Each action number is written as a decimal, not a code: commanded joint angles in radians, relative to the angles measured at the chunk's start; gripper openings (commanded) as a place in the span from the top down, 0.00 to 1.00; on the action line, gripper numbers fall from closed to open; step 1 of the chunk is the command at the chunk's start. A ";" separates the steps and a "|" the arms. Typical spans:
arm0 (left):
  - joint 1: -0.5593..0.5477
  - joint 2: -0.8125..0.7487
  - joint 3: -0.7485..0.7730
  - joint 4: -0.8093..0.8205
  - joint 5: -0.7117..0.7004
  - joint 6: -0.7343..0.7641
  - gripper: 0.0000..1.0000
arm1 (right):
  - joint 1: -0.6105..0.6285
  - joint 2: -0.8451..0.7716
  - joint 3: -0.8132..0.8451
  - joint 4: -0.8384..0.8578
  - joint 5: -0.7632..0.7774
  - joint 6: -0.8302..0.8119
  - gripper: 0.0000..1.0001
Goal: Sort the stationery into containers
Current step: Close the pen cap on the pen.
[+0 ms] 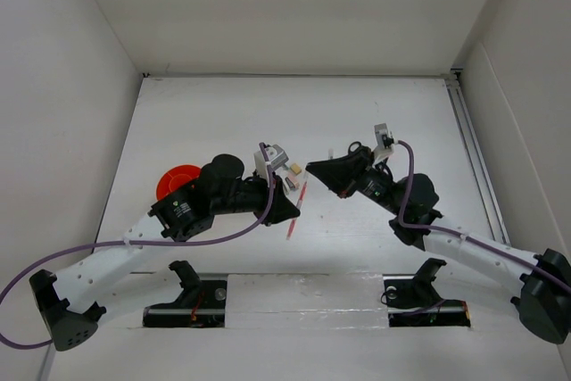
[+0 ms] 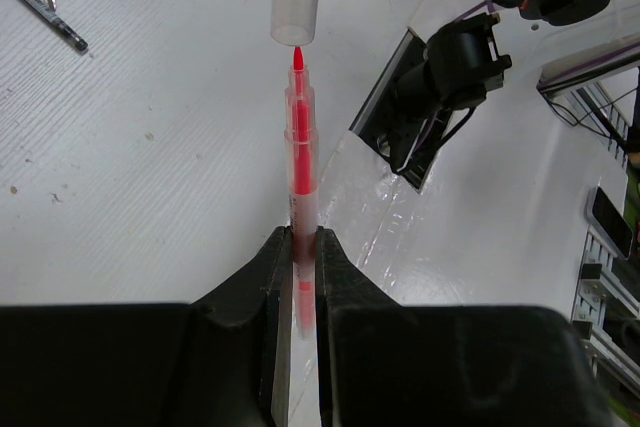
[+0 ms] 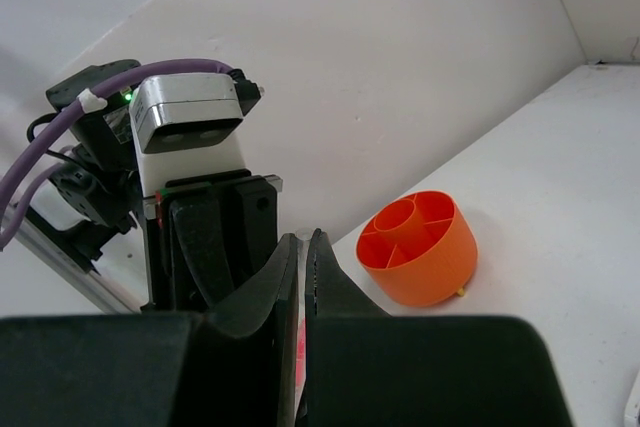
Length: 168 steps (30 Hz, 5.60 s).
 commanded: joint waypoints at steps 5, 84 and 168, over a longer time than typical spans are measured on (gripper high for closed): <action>0.004 -0.021 -0.006 0.042 0.014 0.017 1.00 | 0.010 -0.028 -0.013 0.037 0.001 -0.001 1.00; 0.004 -0.094 0.003 0.060 -0.138 -0.011 1.00 | 0.134 0.119 -0.019 0.088 0.097 0.005 1.00; 0.004 -0.160 0.012 0.080 -0.258 -0.031 1.00 | 0.452 0.339 -0.185 0.315 0.336 -0.322 1.00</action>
